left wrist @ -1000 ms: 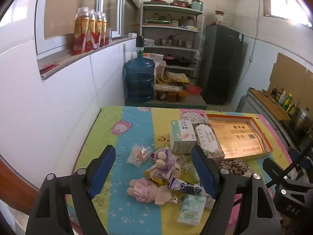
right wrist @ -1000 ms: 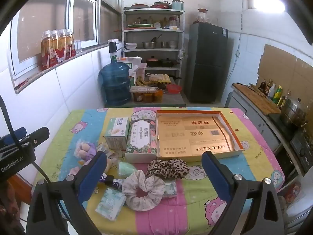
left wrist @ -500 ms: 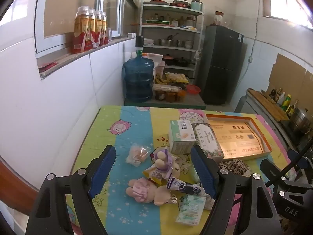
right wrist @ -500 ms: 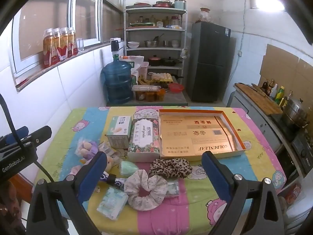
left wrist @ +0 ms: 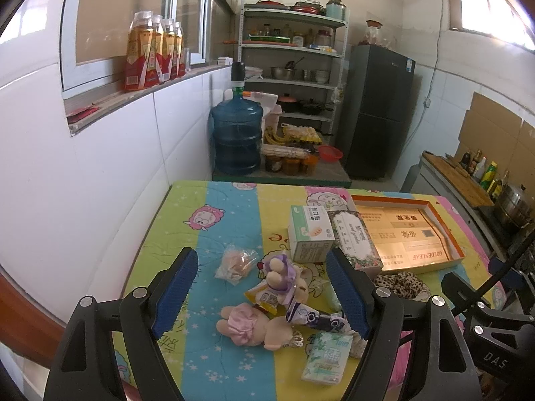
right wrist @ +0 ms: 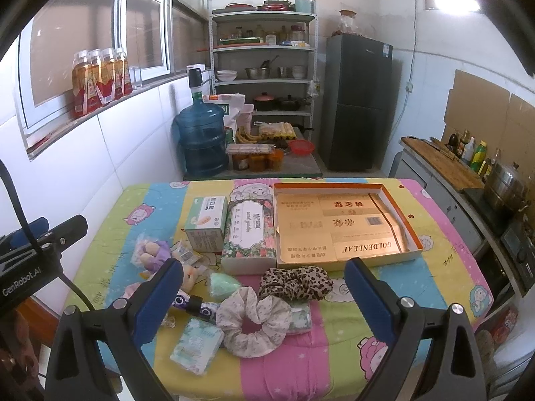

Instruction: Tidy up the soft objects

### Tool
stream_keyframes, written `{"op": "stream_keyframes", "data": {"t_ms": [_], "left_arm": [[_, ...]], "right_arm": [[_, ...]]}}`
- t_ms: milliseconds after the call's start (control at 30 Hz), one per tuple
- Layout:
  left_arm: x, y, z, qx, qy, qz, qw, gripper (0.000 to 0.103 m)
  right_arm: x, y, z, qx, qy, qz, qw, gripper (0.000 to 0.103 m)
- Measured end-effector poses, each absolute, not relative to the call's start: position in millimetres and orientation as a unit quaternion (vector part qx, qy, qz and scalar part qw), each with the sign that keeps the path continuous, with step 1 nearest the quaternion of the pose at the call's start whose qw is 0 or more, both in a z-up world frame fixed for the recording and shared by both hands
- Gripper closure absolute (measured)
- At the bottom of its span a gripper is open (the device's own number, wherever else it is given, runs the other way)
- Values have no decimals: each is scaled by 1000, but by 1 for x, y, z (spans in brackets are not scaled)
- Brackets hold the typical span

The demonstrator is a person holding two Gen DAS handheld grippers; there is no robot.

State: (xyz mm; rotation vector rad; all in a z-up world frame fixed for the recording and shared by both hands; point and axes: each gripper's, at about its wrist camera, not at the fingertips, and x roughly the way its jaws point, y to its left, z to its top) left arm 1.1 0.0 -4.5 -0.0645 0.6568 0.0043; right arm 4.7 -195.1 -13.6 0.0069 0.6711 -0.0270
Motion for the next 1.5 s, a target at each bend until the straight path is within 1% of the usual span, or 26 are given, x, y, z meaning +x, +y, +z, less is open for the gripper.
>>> {"op": "stream_keyframes", "data": {"t_ms": [1500], "left_arm": [[11, -2, -9, -28, 329, -13, 944, 23]], "right_arm": [[13, -193, -22, 18, 345, -11, 938, 5]]}}
